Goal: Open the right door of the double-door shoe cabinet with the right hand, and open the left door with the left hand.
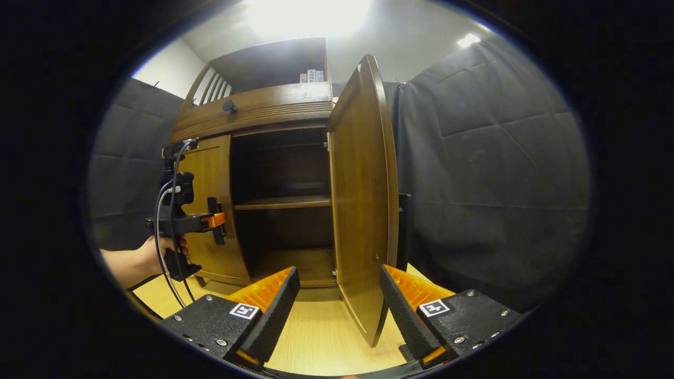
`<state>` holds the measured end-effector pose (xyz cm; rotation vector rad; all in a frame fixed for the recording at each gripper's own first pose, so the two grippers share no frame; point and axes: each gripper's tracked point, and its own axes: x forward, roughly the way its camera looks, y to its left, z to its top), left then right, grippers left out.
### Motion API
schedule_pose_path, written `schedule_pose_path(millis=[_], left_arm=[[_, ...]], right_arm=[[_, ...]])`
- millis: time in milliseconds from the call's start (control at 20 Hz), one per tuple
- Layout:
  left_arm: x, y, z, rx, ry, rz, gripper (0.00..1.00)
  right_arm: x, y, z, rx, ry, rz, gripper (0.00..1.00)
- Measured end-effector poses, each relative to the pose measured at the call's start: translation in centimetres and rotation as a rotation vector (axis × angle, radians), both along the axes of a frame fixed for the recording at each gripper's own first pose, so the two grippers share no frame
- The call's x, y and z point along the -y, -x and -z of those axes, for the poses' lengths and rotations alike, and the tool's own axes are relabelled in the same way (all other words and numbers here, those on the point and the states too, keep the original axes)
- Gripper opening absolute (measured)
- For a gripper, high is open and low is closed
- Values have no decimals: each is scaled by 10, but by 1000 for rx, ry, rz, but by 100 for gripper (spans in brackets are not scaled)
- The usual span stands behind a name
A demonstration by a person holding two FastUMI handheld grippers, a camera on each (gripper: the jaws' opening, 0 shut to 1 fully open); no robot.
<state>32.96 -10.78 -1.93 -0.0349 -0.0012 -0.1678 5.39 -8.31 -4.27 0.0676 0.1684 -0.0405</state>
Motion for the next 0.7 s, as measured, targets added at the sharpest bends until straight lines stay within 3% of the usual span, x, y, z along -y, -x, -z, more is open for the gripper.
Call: schedule_pose_path(millis=[100, 350, 700], left_arm=[[-2, 7, 0, -2, 23, 15, 27], [-10, 38, -1, -4, 33, 32, 17], [-30, 77, -5, -4, 39, 47, 17]], right_arm=[[-3, 2, -3, 11, 5, -12, 94], [-17, 10, -8, 23, 11, -42, 94], [-48, 15, -15, 38, -15, -95, 94]])
